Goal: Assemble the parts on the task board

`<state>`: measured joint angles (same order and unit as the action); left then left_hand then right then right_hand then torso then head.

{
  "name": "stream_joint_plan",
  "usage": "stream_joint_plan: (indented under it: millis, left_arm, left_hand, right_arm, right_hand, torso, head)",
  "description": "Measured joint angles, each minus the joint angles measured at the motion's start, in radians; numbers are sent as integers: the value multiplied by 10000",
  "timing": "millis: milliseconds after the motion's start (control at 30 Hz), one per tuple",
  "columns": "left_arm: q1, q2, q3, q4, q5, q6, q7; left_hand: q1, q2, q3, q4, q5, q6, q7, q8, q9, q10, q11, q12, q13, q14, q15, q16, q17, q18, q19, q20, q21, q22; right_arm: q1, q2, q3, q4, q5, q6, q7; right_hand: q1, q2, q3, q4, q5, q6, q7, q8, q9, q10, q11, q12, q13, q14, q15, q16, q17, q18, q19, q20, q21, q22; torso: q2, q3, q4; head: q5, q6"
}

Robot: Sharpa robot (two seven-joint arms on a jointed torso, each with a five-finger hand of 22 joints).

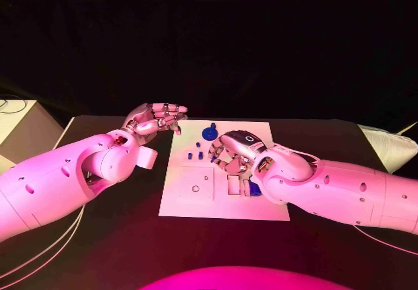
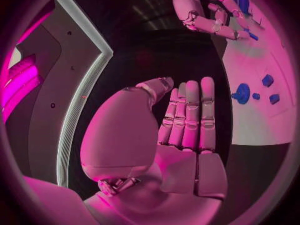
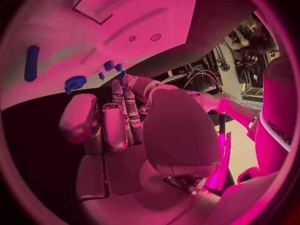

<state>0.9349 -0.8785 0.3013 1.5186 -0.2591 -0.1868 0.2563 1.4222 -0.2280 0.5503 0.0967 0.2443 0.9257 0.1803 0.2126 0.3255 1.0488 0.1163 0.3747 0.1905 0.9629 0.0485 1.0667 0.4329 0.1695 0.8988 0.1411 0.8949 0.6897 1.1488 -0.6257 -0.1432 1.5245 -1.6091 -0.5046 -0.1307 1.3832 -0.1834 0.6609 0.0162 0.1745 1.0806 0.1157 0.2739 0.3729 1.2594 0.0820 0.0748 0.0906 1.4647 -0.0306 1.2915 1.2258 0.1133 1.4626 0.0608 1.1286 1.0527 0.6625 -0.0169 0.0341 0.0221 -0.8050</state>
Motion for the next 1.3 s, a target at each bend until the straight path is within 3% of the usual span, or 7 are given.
stream_joint_plan:
  millis: [167, 500, 767, 1300]
  left_arm:
    - [-3, 4, 0, 73, 33, -80, 1]
    - [-6, -1, -1, 128, 67, -162, 4]
    - [-6, -8, -1, 139, 79, -183, 5]
    - [-8, -24, -1, 151, 89, -188, 5]
  left_hand:
    - [0, 0, 0, 0, 0, 0, 0, 0, -10, -36, 36, 0, 0, 0, 0, 0, 0, 0, 0, 0, -40, -9]
    - [0, 0, -9, 9, 0, 0, 0, 0, -9, -35, 36, 0, -1, 0, 0, 0, 1, -1, 0, 0, -40, -8]
    - [0, 0, -27, 27, 0, 0, 0, 0, -9, -35, 36, 0, -2, 0, 0, 1, 1, 0, 0, 0, -40, -8]
    - [0, 0, -26, 27, 0, 0, 0, 0, -8, -34, 36, -1, -3, 0, 0, -41, 2, 1, 38, 38, -40, -21]
  right_arm:
    - [-209, 327, -34, -208, -192, 247, -98]
    - [-382, 573, -62, -464, -461, 619, -334]
    - [-438, 619, -70, -454, -563, 825, -440]
    - [-514, 803, -76, -642, -698, 962, -552]
  right_hand:
    - [0, 0, -2, -1, -1, -4, -3, -7, -1, 0, 0, -17, 0, 0, 0, 0, 0, 11, 0, 0, 0, -20]
    - [-28, -28, 24, -30, -6, -17, -16, -17, 14, 0, 0, -49, 3, 0, 0, 0, -19, 12, 0, 1, 0, -19]
    - [-43, -44, 23, -31, -10, -18, -16, -19, 13, 0, 0, -38, 67, 0, 0, 0, -19, 14, 0, 1, 0, -19]
    - [-67, -68, 13, -38, 28, -15, -12, 33, 22, 0, 0, -13, 71, 0, 0, 0, -33, 16, 0, 1, 0, -34]
  torso:
    - [7, 12, 7]
    - [7, 22, -11]
    - [4, 28, -19]
    - [6, 28, -10]
  head:
    - [86, -82]
    - [244, -221]
    - [307, -308]
    - [393, -369]
